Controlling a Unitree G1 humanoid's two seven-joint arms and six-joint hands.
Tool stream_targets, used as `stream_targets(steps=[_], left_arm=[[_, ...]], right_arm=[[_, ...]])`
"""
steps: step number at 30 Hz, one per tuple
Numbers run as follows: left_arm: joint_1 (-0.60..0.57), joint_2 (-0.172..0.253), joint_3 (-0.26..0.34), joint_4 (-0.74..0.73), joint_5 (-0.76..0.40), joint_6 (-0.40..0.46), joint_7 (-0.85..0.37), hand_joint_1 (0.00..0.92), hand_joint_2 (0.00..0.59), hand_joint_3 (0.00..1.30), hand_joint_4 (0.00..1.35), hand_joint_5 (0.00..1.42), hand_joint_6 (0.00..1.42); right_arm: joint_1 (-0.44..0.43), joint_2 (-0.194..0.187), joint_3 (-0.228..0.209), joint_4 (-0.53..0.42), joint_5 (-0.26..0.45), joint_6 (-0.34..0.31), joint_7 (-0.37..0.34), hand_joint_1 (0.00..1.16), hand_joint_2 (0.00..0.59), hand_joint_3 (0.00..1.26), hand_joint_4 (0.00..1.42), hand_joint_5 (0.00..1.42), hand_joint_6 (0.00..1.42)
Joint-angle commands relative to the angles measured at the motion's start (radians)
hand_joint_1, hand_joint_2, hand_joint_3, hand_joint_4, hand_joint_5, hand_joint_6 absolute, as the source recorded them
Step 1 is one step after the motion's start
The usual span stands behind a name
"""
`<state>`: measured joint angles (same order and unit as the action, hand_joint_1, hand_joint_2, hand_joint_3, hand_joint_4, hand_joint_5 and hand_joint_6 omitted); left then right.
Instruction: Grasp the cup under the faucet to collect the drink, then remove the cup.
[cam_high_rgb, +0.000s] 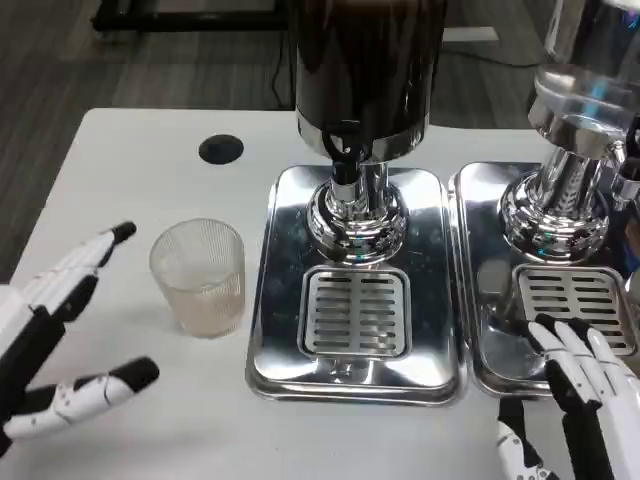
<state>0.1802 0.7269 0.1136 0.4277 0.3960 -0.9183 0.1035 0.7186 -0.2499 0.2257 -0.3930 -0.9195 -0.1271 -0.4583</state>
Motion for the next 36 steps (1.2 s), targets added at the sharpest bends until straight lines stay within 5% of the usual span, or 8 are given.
stream_targets(steps=[1, 14, 36], left_arm=[[-0.043, -0.015, -0.011, 0.017, -0.045, 0.063, -0.051, 0.000, 0.069, 0.00, 0.00, 0.05, 0.10], [-0.208, -0.020, -0.075, 0.101, 0.008, 0.224, -0.097, 0.000, 0.039, 0.00, 0.00, 0.03, 0.10], [-0.438, -0.066, -0.251, 0.394, 0.080, 0.256, -0.057, 0.075, 0.024, 0.00, 0.00, 0.04, 0.10]], right_arm=[[-0.004, 0.001, -0.001, 0.003, 0.003, -0.002, 0.008, 0.43, 0.516, 0.19, 0.12, 0.06, 0.13], [-0.020, 0.008, 0.017, 0.011, 0.003, -0.005, 0.007, 0.42, 0.517, 0.20, 0.13, 0.06, 0.13], [-0.012, 0.016, 0.030, -0.002, 0.002, -0.007, 0.001, 0.42, 0.517, 0.20, 0.14, 0.07, 0.14]])
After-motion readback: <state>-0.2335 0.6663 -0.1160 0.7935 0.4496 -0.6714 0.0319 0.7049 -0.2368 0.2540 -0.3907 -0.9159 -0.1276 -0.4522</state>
